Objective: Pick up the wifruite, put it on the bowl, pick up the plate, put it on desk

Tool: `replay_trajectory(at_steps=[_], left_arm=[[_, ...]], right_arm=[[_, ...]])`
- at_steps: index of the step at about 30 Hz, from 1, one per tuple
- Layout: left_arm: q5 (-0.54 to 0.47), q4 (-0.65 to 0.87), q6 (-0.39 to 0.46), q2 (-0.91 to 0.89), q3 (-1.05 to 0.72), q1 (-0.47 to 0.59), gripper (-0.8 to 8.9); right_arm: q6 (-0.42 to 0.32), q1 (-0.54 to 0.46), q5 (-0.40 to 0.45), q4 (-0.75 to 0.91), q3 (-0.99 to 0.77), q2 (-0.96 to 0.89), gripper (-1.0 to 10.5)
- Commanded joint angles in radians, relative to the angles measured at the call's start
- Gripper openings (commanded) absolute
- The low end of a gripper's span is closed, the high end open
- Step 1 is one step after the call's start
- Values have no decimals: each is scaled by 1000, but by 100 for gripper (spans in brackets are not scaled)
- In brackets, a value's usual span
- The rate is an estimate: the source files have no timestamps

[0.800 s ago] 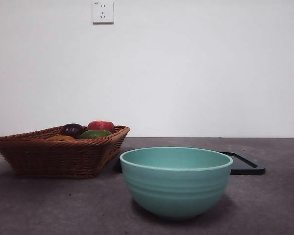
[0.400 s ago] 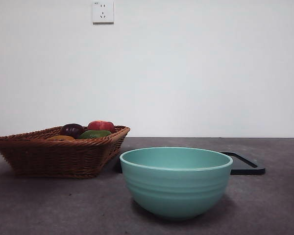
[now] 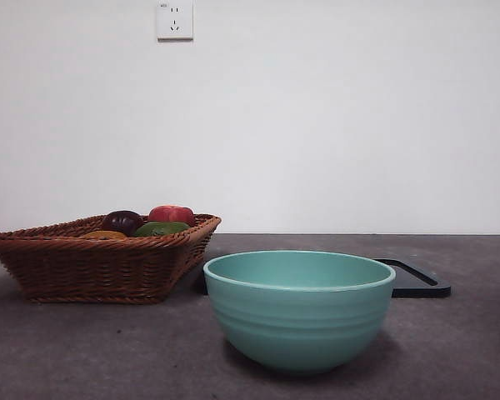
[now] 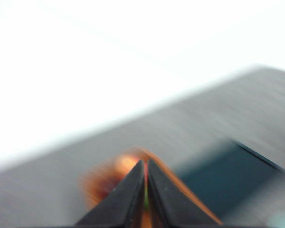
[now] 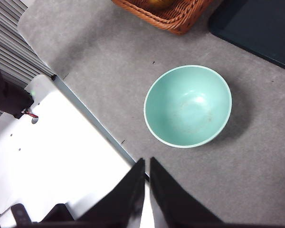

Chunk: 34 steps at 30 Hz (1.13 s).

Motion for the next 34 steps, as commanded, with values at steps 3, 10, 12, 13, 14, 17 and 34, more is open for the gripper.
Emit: replay_trajectory(at_steps=[3, 10, 12, 13, 14, 17, 34], left_arm=[[-188, 299, 15, -126, -186, 106, 9], [-257, 365, 15, -323, -460, 172, 9], [-257, 372, 15, -373, -537, 179, 9], [-257, 371, 15, -392, -568, 180, 9], [-257, 370, 15, -413, -603, 180, 9], [-257, 370, 11, -462, -691, 180, 9], [-257, 298, -3, -482, -885, 180, 9]], right_arm=[[-12, 11, -2, 11, 12, 6, 5], [-12, 11, -2, 11, 12, 6, 5], [-12, 11, -2, 11, 12, 6, 5], [-12, 11, -3, 11, 12, 6, 5], [-12, 11, -2, 11, 12, 6, 5], [-12, 11, -2, 11, 12, 6, 5], [-12, 11, -2, 13, 12, 6, 5]])
